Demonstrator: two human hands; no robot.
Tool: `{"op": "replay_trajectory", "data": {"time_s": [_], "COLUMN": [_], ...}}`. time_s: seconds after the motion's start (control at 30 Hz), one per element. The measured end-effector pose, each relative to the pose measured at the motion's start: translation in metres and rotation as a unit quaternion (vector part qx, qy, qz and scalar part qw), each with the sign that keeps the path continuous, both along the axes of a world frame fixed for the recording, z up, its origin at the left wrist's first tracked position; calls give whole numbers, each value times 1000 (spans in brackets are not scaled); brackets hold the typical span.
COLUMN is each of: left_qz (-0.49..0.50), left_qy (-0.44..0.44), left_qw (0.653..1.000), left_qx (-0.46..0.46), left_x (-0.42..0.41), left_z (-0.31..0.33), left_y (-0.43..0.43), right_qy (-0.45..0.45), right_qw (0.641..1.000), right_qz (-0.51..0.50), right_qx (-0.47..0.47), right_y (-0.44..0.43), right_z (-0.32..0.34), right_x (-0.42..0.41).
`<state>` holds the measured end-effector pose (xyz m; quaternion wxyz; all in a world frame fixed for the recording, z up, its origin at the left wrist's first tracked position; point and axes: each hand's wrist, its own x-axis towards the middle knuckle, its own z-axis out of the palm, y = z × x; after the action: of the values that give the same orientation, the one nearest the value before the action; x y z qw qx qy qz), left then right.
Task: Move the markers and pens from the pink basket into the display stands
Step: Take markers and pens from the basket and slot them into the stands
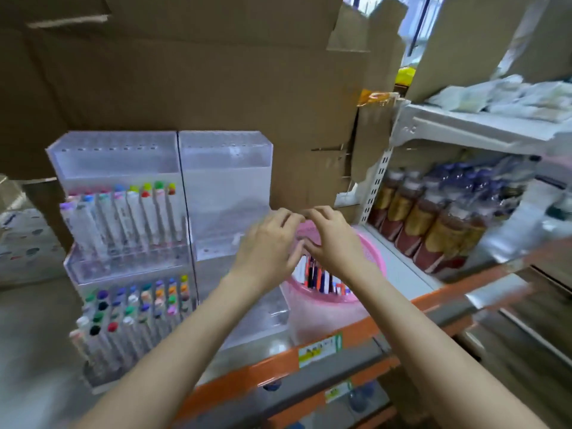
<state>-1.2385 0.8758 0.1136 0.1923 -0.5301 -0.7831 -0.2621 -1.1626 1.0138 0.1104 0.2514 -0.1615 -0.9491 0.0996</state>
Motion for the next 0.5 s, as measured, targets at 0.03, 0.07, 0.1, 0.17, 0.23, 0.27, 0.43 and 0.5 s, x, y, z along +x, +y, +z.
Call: {"op": "replay_trajectory", "data": {"time_s": [0.03,0.07,0.1,0.17,0.23,0.27,0.43,0.5], "left_qz": [-5,-7,-6,0,4,11,106,141], "left_qy": [-6,-8,-7,-7,-18,-31,-136,-179], "left_qw": [1000,1000,1000,999,998,996,960,943], "left_qx": [-8,-12,-18,-37,-67,-83,-223,-241], "left_x": [4,9,12,19,21,21,7,3], "left_z": [-6,-13,-20,-36,-46,-51,-79,-84], "left_y": [12,24,35,55,69,76,98,107], "right_qy": [-20,-41,-58,-80,-105,-122,-169,-191], "right_qw": [1000,999,998,996,993,990,982,976], "right_qz": [-7,-13,-17,-17,-8,-5,-20,-38], "right_qx": [-7,-9,-11,-31,-58,-64,-87,-102], "right_y": [12,23,34,53,66,72,94,100], "right_z": [-5,-11,-18,-34,-49,-55,-77,-83], "right_x": [6,11,14,18,18,17,7,3]}}
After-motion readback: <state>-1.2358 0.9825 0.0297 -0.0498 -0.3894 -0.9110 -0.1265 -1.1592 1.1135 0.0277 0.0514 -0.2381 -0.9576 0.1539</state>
